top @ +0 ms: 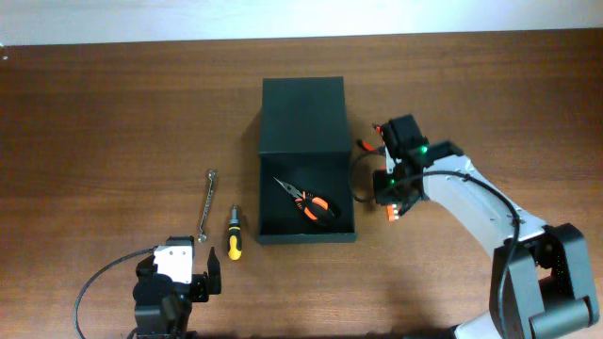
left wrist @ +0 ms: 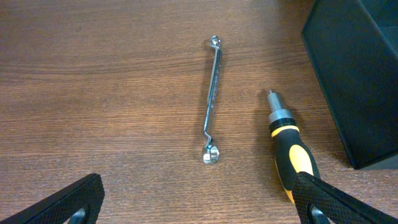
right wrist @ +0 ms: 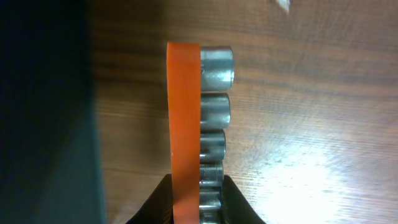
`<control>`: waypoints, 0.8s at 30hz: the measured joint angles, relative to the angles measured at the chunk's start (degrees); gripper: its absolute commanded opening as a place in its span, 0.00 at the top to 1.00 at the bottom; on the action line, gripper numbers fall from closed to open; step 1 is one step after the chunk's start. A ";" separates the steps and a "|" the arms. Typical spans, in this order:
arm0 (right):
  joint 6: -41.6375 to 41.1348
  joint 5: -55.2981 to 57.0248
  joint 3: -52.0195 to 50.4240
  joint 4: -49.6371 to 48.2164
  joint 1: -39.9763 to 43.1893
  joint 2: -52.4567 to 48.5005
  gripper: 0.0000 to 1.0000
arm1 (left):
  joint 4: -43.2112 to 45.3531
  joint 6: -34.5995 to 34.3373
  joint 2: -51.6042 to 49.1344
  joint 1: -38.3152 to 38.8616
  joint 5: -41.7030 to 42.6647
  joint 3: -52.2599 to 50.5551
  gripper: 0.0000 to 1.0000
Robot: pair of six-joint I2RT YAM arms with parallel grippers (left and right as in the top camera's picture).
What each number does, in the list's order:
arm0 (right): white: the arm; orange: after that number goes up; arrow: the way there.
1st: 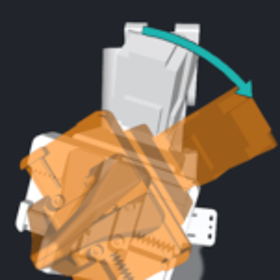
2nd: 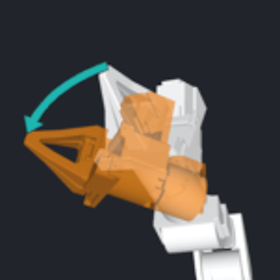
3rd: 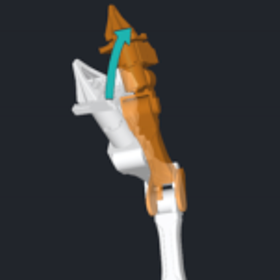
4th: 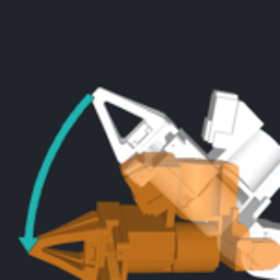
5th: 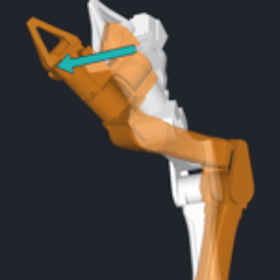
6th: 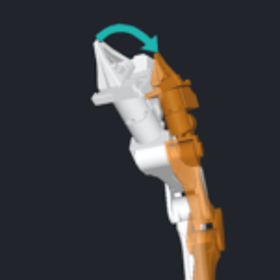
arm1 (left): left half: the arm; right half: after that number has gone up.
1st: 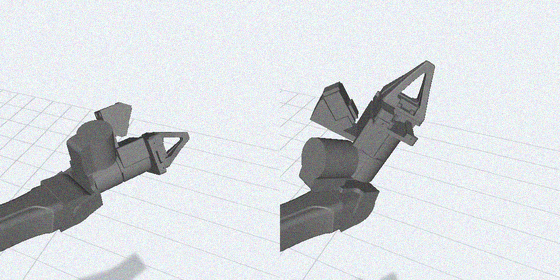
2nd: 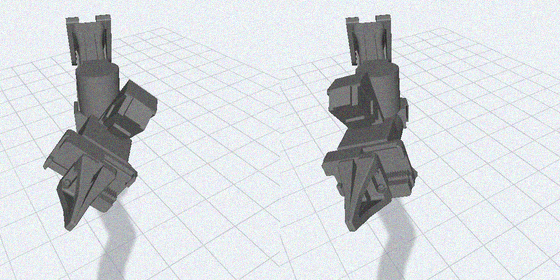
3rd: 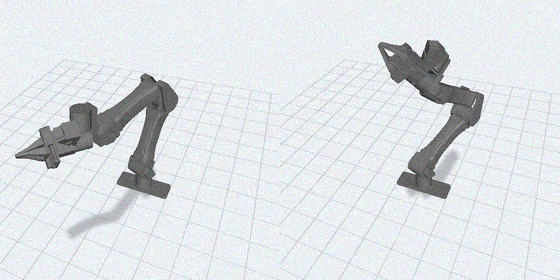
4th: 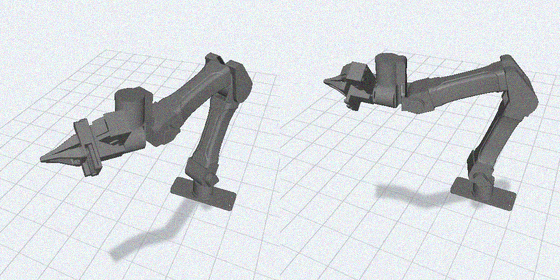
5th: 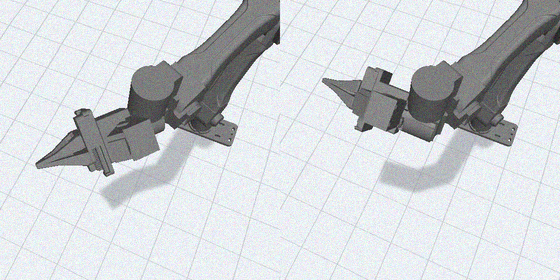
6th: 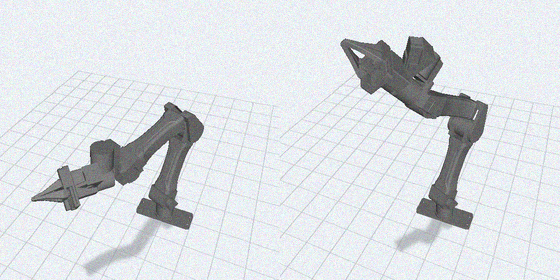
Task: Pack container
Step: 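Carry socket rail with right gripper and drop it into box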
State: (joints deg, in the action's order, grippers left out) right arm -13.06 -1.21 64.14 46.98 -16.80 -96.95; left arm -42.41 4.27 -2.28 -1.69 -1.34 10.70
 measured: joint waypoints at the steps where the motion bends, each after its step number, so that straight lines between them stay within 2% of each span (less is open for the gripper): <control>1: 0.85 -0.17 1.88 1.31 0.00 0.00 0.87 | 0.00 -0.02 0.00 0.00 0.00 0.00 0.01; 4: 3.50 -0.48 6.71 4.61 -0.11 -0.04 0.87 | 0.02 -0.02 0.00 0.00 0.00 0.00 0.01; 11: 10.99 -2.23 15.41 7.41 -3.32 -0.02 0.79 | 0.02 0.00 0.00 0.00 0.00 0.00 0.01; 24: 18.73 -4.92 16.57 2.38 -18.43 -0.15 0.70 | 0.02 -0.02 0.00 0.00 0.00 0.00 0.01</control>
State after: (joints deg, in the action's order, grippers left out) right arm 5.67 -6.13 80.71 49.36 -35.22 -97.10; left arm -42.39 4.25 -2.28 -1.69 -1.34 10.70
